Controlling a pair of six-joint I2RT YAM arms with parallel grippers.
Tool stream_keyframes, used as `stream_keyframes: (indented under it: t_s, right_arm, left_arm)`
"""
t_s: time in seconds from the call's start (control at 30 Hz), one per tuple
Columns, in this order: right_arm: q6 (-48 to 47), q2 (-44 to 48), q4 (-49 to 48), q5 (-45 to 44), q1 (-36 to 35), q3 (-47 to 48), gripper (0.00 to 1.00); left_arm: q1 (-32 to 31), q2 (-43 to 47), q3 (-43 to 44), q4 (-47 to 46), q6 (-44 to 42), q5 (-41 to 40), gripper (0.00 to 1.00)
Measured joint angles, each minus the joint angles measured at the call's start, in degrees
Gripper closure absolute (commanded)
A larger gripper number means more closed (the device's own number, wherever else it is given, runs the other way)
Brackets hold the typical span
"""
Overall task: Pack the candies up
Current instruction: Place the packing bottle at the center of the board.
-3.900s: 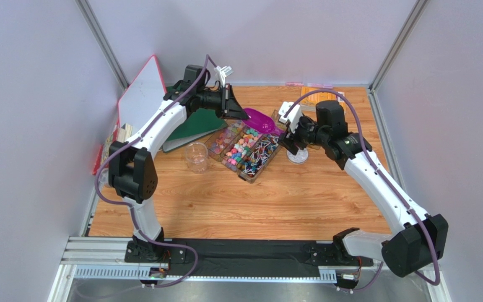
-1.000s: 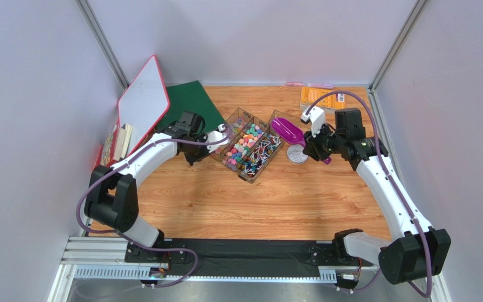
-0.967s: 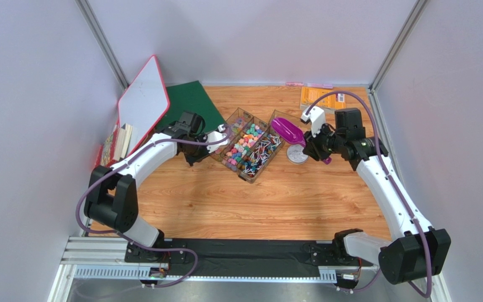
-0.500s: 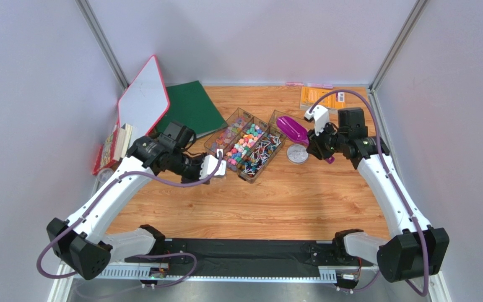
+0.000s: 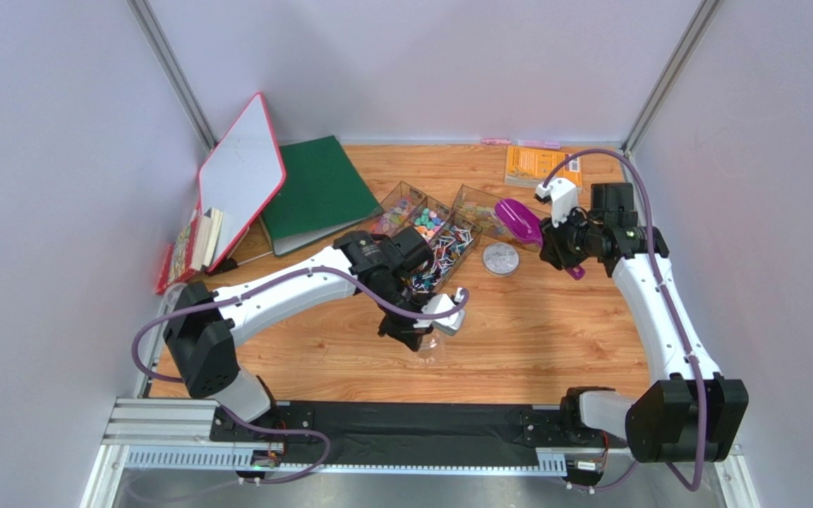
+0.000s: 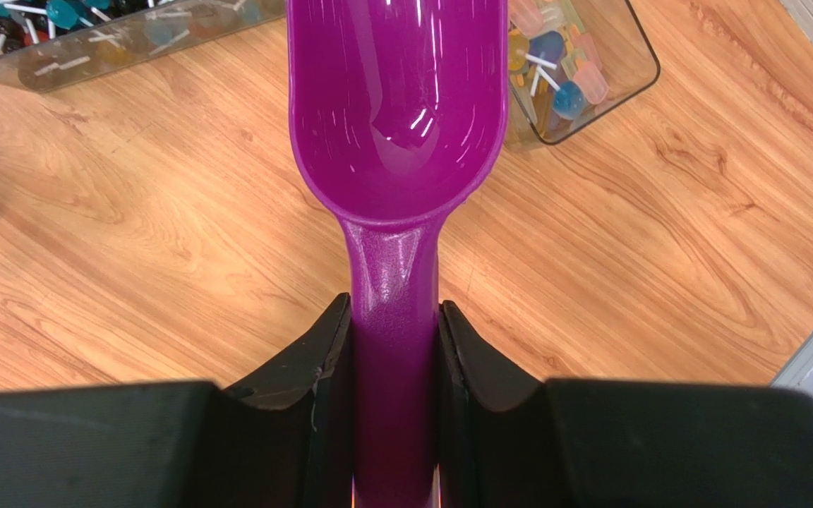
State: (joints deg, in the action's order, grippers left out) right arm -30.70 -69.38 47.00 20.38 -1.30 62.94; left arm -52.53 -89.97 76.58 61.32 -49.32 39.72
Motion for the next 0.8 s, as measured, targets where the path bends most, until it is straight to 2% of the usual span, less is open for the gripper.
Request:
stream_keyframes:
  t_s: [0.27, 0.47, 0.57, 0.6, 0.63, 0.77, 0.8]
  right_arm:
    - [-0.22, 1.68, 0.72, -0.79, 0.63, 0.0, 1.0]
    - [-0.22, 3.21, 0.74, -0.83, 0.63, -0.26, 1.0]
    - [-0.44, 4.07, 0.74, -0.87, 0.63, -1.05, 1.0]
    - [-0.59, 4.42, 0.81, -0.87, 0.63, -1.49, 1.0]
    - [-0.66, 4.74, 0.79, -0.9, 0.63, -1.88, 1.0]
    - [-0.63, 5.53, 0.79, -0.87, 0.63, -2.86, 1.0]
    - [-0.63, 5.68, 0.79, -0.87, 0.63, -3.06, 1.0]
  left_arm:
    - [-6.86, -3.04, 1.29, -4.85, 6.78, -1.38, 0.99]
    - [-9.9, -8.44, 1.97, -9.53, 11.17, -6.19, 0.96]
    - [-11.54, -9.79, 1.51, -12.07, 13.31, -8.87, 0.82]
    - [-12.02, -9.79, 1.2, -12.85, 13.84, -9.77, 0.71]
    - [-12.52, -9.75, 1.03, -13.53, 14.47, -10.54, 0.65]
    - [-13.44, -9.31, 0.68, -15.47, 16.33, -12.68, 0.45]
    - [-13.51, -9.01, 0.61, -15.67, 16.48, -13.11, 0.44]
